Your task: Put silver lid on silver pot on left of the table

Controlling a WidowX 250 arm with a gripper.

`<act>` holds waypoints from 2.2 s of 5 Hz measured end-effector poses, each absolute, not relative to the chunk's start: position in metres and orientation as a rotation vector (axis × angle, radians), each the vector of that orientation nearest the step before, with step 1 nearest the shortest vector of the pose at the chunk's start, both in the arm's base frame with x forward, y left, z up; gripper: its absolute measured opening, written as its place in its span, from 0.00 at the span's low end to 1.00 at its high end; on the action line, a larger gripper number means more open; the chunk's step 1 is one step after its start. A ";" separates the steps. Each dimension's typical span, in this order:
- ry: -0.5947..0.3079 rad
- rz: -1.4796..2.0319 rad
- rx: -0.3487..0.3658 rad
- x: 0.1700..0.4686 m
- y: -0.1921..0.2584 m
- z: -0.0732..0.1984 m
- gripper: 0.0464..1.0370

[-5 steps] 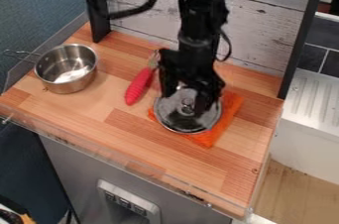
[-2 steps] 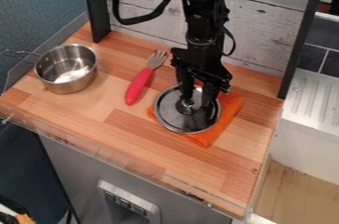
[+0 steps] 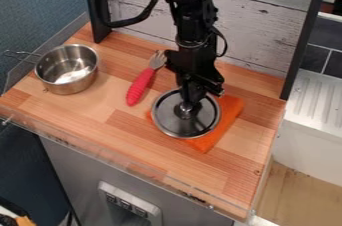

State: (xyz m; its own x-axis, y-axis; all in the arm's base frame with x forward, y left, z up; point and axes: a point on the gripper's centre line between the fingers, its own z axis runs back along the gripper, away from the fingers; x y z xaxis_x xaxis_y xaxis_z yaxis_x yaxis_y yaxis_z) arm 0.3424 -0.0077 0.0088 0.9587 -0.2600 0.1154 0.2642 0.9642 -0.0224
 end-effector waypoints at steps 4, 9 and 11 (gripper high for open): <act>-0.117 -0.262 -0.031 0.329 -0.014 0.016 0.94; -0.120 -0.179 -0.001 0.319 0.021 0.040 0.23; -0.136 0.074 0.049 0.311 0.110 0.063 0.23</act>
